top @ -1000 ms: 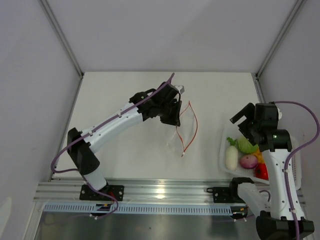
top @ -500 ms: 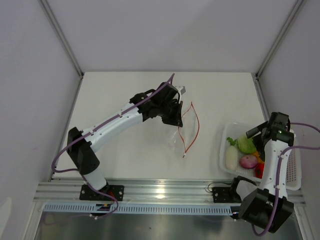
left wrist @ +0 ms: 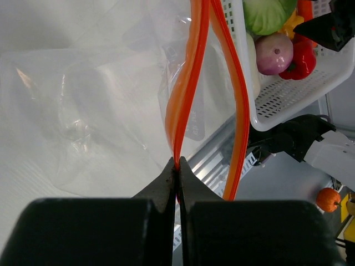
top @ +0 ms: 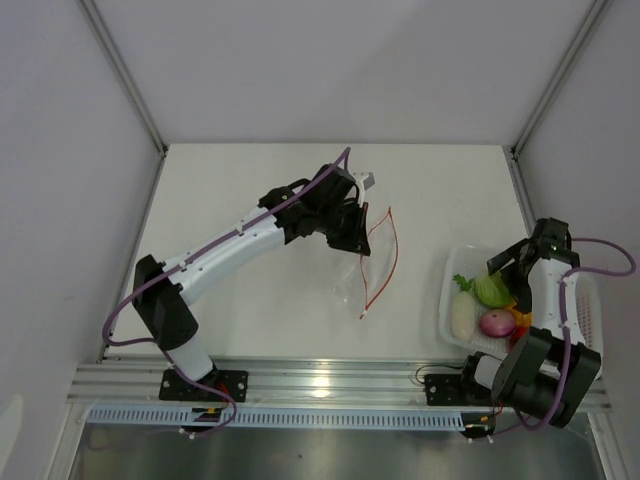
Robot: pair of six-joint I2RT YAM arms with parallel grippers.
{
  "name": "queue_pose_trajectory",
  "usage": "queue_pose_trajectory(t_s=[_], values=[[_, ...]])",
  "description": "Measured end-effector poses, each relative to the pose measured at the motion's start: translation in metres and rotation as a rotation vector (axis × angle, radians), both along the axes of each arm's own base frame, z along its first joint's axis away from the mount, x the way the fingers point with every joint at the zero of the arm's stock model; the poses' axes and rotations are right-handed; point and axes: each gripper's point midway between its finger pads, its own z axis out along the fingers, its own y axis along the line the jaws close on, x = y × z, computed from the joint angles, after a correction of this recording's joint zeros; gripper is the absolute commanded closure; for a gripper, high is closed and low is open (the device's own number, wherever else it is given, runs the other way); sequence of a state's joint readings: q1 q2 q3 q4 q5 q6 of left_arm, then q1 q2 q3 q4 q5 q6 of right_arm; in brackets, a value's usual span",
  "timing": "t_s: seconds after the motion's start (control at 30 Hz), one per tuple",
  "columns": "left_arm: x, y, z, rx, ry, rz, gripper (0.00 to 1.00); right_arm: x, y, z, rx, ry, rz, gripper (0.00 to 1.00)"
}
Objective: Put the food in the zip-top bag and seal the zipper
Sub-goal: Pick up the fake vegetable from the bin.
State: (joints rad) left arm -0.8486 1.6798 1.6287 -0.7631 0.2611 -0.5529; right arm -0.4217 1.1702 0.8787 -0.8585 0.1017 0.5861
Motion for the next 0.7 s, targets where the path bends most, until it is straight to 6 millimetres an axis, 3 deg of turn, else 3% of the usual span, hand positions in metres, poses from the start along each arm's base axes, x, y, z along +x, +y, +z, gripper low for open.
queue_pose_trajectory(t_s=[0.47, 0.53, 0.57, 0.67, 0.7], values=[[-0.001, -0.005, 0.004, -0.029, 0.003, -0.012, 0.99, 0.031, 0.006, -0.031, -0.005, 0.028, 0.058, 0.02], [-0.002, -0.005, 0.005, -0.031, 0.005, -0.016, 0.99, 0.032, 0.006, -0.031, -0.015, 0.025, 0.062, 0.12], [-0.002, -0.005, 0.005, -0.033, 0.005, -0.018, 0.99, 0.032, 0.006, -0.030, -0.024, 0.018, 0.062, 0.28], [-0.003, -0.005, 0.008, -0.037, 0.002, -0.018, 0.99, 0.029, 0.009, -0.027, -0.053, -0.001, 0.081, 0.60], [-0.003, -0.004, 0.008, -0.038, 0.001, -0.018, 0.99, 0.027, 0.010, -0.025, -0.064, -0.005, 0.088, 0.65]])
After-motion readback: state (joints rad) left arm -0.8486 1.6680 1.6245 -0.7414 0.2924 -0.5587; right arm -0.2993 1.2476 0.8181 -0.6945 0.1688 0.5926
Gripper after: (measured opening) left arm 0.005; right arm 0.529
